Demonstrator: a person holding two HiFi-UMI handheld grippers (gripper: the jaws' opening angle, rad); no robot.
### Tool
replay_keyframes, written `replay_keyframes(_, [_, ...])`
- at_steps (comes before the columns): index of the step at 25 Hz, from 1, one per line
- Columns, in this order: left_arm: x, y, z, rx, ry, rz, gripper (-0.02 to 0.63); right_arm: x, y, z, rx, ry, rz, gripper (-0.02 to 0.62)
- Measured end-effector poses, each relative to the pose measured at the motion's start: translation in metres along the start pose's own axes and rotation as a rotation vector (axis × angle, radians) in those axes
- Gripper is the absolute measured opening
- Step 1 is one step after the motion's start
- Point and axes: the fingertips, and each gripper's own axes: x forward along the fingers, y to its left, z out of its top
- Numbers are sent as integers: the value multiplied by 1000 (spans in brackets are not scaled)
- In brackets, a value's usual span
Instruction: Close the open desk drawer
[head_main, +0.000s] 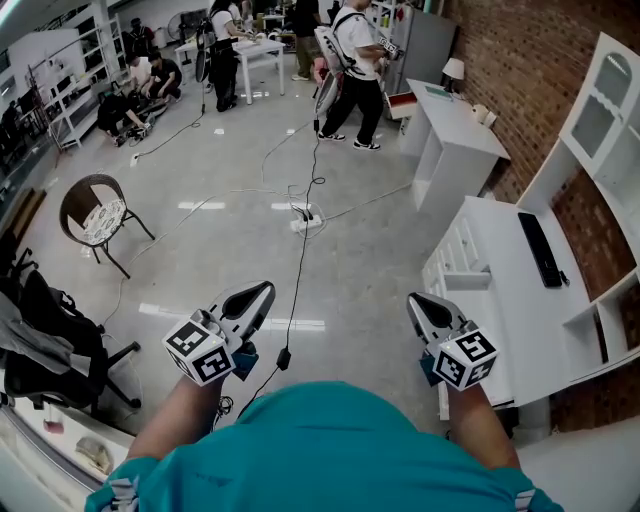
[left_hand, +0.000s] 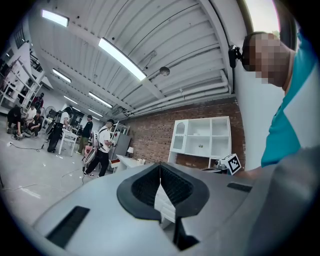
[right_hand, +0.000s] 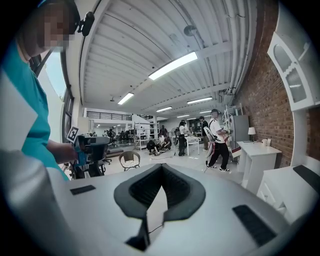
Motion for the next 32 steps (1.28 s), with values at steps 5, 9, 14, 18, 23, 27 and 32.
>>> replay_keyframes(5, [19,27,1,-14,0,-3,17,25,-12,-1,1,13,8,21])
replay_keyframes(9, [34,64,0,-28,3,-20,17,61,-22,1,-8,29,6,21])
replay_keyframes(14, [50,141,11,-32,-3,-34,17,134,-36,20,-21,17,-15,21])
replay_keyframes(18, [68,219,33,-26,-2,-53,17,213,-42,47,-27,-1,-21,21])
replay_keyframes(23, [91,304,64,-15,14,-58,17,301,-51,78,-35,-23,-18,21])
replay_keyframes(27, [111,356,77,-7,27,-69,17,354,-66,98,-30,-46,-31,21])
replay_keyframes(32, [136,400,80,-14,40,-61,17,399,-89,102,-14,-40,-27,21])
